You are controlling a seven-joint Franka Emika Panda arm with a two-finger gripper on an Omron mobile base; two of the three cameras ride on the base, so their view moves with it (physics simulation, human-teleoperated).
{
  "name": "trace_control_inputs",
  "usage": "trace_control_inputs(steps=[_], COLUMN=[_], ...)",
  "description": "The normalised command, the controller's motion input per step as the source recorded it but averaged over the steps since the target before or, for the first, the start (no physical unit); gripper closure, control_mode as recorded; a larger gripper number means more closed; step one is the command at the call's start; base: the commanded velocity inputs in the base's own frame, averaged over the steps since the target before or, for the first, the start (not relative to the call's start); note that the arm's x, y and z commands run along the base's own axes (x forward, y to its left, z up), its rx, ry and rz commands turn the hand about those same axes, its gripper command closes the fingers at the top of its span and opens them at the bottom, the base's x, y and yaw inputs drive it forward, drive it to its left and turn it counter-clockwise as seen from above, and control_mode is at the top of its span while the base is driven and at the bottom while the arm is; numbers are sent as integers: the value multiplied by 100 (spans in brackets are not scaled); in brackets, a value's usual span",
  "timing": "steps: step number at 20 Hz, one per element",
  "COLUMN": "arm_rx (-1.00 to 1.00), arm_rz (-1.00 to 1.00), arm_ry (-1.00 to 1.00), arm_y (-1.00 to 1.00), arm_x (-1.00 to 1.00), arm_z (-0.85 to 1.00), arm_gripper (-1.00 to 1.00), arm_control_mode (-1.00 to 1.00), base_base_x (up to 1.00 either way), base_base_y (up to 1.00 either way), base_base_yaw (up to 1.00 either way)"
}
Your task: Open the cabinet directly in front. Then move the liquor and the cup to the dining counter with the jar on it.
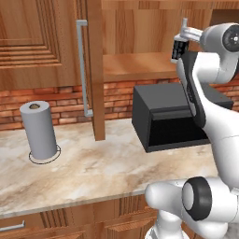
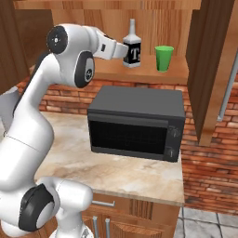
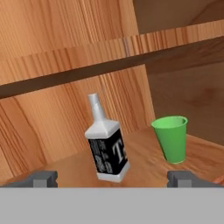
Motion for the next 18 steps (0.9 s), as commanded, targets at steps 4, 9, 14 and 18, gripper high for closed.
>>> trace_control_inputs(steps=[4,9,14,18], arm_rx=[-3,-2,0,0], arm_rz=[0,0,0,0], arm_ry=[-4,-4,0,0], arm_y=[0,0,0,0], arm_x=[15,8,1,4], arm_z=[3,4,0,0], arm_gripper=[-100,-100,-100,-100], arm_control_mode=[-100,-100,-100,-100], base_base_x=[0,0,0,0], base_base_y=[0,0,0,0], base_base_yaw=[0,0,0,0])
